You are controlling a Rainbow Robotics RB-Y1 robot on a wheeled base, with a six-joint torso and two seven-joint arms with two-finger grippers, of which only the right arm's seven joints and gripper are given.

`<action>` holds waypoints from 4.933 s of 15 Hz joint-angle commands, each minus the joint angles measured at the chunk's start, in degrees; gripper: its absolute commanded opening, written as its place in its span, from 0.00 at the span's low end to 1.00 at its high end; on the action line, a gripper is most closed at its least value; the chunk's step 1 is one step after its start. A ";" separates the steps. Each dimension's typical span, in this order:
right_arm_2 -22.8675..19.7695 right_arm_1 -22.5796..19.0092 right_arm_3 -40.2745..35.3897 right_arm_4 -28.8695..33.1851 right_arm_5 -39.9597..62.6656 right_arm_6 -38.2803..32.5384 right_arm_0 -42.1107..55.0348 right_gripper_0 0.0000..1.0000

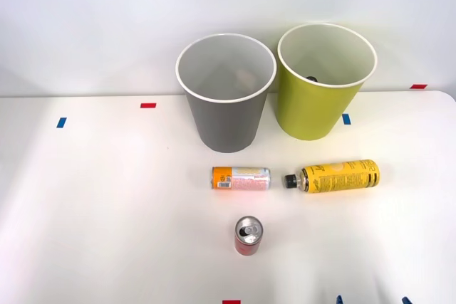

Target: Put cans in the gray bin, plastic bottles in the light green bin

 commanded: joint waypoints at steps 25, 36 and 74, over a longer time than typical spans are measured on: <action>-5.24 -50.97 -40.60 -27.43 91.01 -8.79 -41.97 0.99; 7.07 -56.33 -24.96 -46.06 103.05 18.80 -71.15 0.99; 15.51 -35.94 0.09 -40.44 117.37 49.92 -89.26 0.99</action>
